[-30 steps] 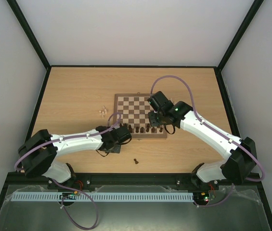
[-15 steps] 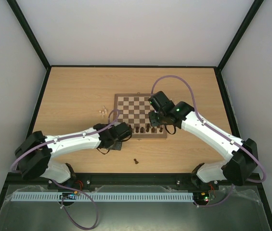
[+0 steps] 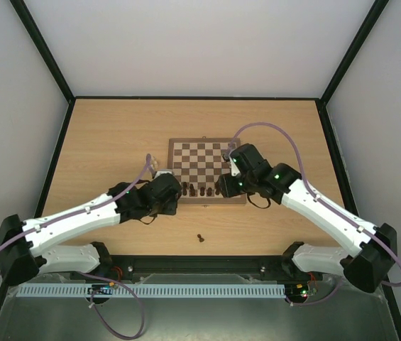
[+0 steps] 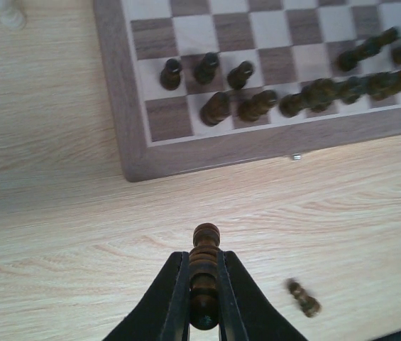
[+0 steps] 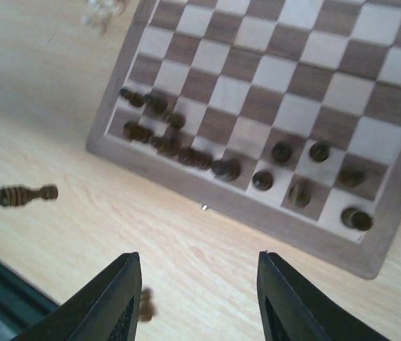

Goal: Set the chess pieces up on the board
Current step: Pick up the chess piece at the center of the board.

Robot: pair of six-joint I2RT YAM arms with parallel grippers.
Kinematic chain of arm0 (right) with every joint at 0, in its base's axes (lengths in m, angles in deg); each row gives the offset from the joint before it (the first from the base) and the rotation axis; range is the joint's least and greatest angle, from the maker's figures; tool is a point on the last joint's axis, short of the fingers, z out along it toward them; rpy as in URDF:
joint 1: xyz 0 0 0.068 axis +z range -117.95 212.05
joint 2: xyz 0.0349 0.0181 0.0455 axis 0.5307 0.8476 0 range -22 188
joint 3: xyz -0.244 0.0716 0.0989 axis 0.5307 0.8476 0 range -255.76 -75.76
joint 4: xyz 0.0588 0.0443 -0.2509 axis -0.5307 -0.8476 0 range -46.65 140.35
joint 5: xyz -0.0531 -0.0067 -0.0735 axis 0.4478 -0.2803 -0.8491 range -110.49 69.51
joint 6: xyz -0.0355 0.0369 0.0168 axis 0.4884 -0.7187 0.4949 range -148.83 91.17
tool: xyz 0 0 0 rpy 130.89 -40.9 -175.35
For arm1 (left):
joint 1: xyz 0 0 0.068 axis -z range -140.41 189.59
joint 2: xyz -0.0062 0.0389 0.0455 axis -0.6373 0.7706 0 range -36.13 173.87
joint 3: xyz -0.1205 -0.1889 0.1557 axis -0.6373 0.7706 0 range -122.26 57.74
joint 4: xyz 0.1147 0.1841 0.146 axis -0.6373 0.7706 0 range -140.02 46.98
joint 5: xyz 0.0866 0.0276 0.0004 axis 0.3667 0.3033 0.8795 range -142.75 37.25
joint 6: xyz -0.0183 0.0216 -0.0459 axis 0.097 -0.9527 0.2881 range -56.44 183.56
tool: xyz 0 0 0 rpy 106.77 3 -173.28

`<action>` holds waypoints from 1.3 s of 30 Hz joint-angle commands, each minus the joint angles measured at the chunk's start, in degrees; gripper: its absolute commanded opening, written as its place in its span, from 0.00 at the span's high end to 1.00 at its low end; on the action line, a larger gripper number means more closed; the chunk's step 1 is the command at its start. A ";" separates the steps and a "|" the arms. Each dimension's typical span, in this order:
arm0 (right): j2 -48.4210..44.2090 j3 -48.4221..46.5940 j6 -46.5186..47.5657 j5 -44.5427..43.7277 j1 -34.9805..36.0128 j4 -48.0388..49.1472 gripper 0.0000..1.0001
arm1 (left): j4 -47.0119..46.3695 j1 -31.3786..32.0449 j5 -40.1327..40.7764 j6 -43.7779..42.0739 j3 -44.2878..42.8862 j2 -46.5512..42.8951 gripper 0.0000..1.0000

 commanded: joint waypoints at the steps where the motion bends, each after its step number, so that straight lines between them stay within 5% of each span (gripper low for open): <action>1: -4.20 5.35 -1.88 10.71 -0.27 4.88 0.53 | -4.32 -0.74 -3.75 -1.34 -0.06 -5.18 0.98; 17: -13.84 20.72 -20.29 53.05 -9.70 42.00 0.55 | -27.09 -13.45 -27.86 -0.09 11.32 -25.27 0.98; 23: -13.47 22.93 -29.41 58.51 -10.09 54.74 0.53 | -38.78 -17.63 -37.66 5.66 15.88 -31.07 0.98; 39: -11.14 20.24 -32.73 59.66 -10.09 58.22 0.53 | -67.91 -20.36 -50.59 21.80 25.62 -30.57 0.98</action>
